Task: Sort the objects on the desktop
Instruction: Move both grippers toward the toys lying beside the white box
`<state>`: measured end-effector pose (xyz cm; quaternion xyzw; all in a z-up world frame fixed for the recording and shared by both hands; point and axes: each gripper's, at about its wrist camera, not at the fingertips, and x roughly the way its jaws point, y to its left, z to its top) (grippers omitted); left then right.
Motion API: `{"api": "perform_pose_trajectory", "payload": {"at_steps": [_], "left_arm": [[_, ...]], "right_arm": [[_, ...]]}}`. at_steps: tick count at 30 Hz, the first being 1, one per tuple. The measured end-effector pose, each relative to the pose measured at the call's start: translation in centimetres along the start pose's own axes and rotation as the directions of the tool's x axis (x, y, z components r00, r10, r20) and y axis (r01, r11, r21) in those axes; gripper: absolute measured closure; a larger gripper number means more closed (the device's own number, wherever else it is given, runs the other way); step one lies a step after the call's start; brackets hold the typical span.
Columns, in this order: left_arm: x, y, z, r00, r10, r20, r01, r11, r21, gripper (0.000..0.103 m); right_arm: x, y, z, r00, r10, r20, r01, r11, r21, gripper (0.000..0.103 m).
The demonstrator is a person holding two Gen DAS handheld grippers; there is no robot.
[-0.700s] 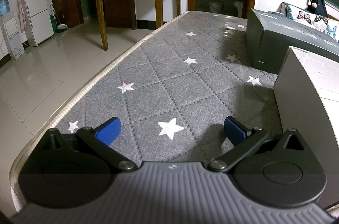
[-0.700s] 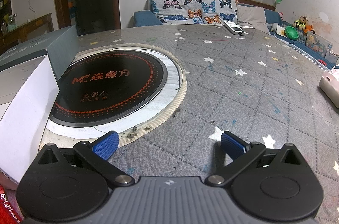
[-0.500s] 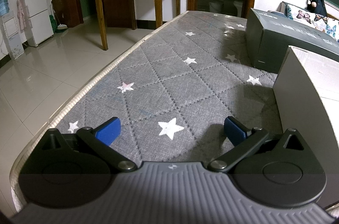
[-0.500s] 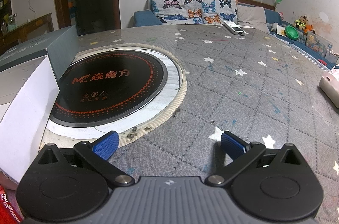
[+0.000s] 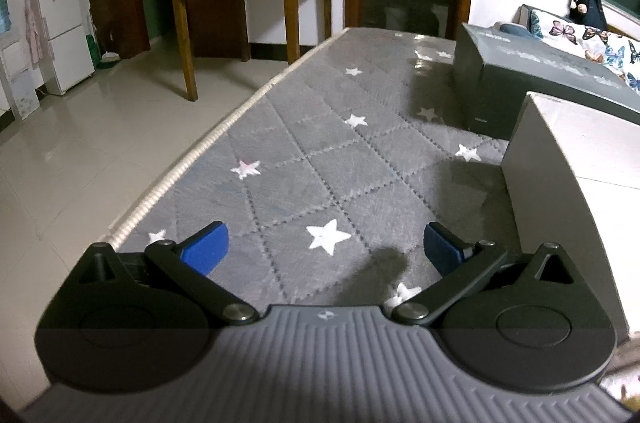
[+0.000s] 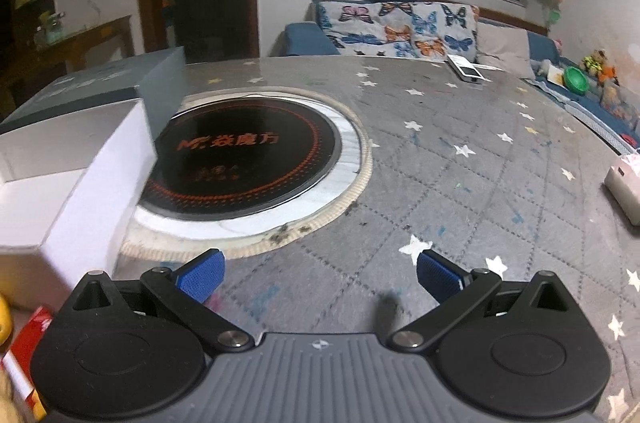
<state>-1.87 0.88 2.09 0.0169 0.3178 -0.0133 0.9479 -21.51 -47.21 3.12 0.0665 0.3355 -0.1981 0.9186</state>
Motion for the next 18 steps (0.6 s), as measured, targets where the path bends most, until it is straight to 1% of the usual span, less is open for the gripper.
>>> {"api": "perform_pose_trajectory", "payload": {"at_steps": [4, 11, 14, 18], "left_arm": [[-1.5, 0.4, 0.1, 1.000, -0.014, 0.003, 0.014, 1.000, 0.028, 0.000], [-4.9, 0.5, -0.2, 0.993, -0.117, -0.011, 0.118, 0.991, 0.070, 0.000], [-6.5, 0.2, -0.5, 0.984, -0.177, -0.032, 0.179, 0.980, 0.087, 0.000], [-8.5, -0.7, -1.1, 0.965, -0.257, -0.056, 0.262, 0.955, 0.136, 0.000]], "right_arm": [[-1.5, 0.7, -0.1, 0.999, 0.047, -0.002, -0.047, 0.998, -0.031, 0.000], [-4.4, 2.1, -0.1, 0.991, 0.134, -0.006, -0.134, 0.987, -0.085, 0.000], [-5.6, 2.8, 0.0, 0.984, 0.176, -0.001, -0.175, 0.979, -0.110, 0.000], [-7.2, 4.3, 0.2, 0.971, 0.240, 0.003, -0.236, 0.959, -0.158, 0.000]]}}
